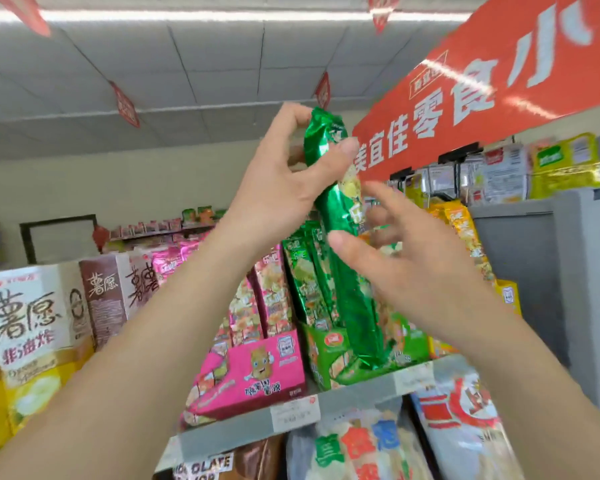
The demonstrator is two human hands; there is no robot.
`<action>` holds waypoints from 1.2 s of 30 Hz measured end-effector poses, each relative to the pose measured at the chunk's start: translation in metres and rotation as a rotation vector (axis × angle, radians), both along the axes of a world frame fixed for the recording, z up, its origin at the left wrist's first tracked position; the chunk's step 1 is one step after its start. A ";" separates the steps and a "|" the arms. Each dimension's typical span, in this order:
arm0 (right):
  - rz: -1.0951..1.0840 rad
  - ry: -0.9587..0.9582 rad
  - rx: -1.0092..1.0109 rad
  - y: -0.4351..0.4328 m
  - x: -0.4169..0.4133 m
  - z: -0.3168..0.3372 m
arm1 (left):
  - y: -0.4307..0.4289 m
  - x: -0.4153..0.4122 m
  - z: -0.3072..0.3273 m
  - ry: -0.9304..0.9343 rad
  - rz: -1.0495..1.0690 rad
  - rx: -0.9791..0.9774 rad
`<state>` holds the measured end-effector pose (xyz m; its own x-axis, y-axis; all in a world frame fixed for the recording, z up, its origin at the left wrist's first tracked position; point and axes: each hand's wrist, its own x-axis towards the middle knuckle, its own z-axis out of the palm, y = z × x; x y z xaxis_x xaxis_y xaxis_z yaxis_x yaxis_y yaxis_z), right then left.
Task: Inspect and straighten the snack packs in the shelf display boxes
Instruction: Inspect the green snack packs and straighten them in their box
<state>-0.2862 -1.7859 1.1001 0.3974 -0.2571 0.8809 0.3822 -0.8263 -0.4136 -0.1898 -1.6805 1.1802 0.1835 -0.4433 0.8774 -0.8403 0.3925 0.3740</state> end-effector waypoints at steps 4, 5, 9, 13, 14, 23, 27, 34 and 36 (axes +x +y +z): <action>0.114 0.014 -0.054 -0.008 0.015 0.058 | -0.005 0.008 0.028 -0.061 -0.005 0.017; 0.186 0.031 -0.034 -0.011 0.018 0.070 | -0.006 0.010 0.034 -0.067 -0.011 0.021; 0.348 0.111 0.015 -0.024 0.028 0.100 | -0.007 0.027 0.054 -0.106 -0.002 0.075; 0.254 0.042 0.054 -0.031 0.038 0.125 | -0.001 0.058 0.064 -0.095 0.202 0.232; 0.212 -0.010 0.088 -0.035 0.040 0.133 | 0.000 0.068 0.063 -0.075 0.251 0.307; -0.106 -0.405 0.075 -0.045 0.086 0.174 | -0.022 0.111 0.037 -0.441 0.762 1.071; -0.195 -0.279 -0.009 -0.044 0.120 0.166 | -0.027 0.114 0.038 -0.467 0.729 1.149; -0.232 -0.071 -0.029 -0.058 0.150 0.150 | -0.021 0.128 0.035 -0.405 0.623 1.032; -0.242 -0.056 -0.047 -0.059 0.150 0.152 | -0.020 0.131 0.034 -0.380 0.596 1.000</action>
